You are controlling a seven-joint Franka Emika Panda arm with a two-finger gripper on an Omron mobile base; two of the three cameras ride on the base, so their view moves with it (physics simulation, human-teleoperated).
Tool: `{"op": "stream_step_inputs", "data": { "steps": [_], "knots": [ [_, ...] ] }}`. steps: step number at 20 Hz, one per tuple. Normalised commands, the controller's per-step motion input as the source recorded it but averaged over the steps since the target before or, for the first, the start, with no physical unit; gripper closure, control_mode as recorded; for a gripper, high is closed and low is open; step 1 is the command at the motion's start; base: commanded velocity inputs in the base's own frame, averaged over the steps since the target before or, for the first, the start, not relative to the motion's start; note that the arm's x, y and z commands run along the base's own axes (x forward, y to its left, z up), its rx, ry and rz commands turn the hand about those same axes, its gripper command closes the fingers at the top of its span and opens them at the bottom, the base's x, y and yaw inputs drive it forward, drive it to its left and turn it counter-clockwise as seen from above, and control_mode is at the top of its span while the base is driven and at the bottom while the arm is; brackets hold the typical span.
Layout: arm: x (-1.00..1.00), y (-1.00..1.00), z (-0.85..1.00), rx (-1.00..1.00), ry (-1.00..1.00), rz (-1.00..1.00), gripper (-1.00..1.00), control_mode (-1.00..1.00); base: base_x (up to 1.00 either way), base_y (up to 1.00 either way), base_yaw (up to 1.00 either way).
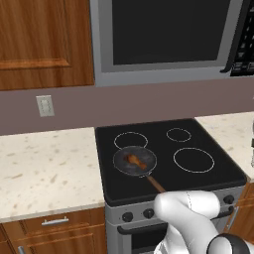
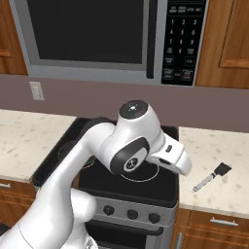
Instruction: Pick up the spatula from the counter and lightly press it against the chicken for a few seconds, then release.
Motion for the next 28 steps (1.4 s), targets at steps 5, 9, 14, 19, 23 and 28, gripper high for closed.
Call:
{"op": "stream_step_inputs", "data": {
  "steps": [5, 9, 14, 19, 23, 28],
  "knots": [
    [0.07, -0.17, -0.13, 0.0, 0.0, 0.0, -1.0, -1.0, 0.0, 0.0, 0.0],
    [0.11, -0.17, -0.16, 0.0, 0.0, -0.01, -1.0, -1.0, 0.0, 0.0, 0.0],
    [0.15, -0.08, -0.15, 0.02, 0.0, 0.0, -1.0, -1.0, 0.0, 0.0, 0.0],
    [0.12, -0.02, -0.12, 0.05, 0.0, 0.0, -1.0, -1.0, 0.0, 0.0, 0.0],
    [0.09, -0.03, -0.13, 0.02, 0.0, 0.0, -1.0, -1.0, 0.0, 0.0, 0.0],
    [0.08, -0.1, -0.16, 0.0, 0.0, -0.04, -1.0, -1.0, 0.0, 0.0, 0.0]
  ]
}}
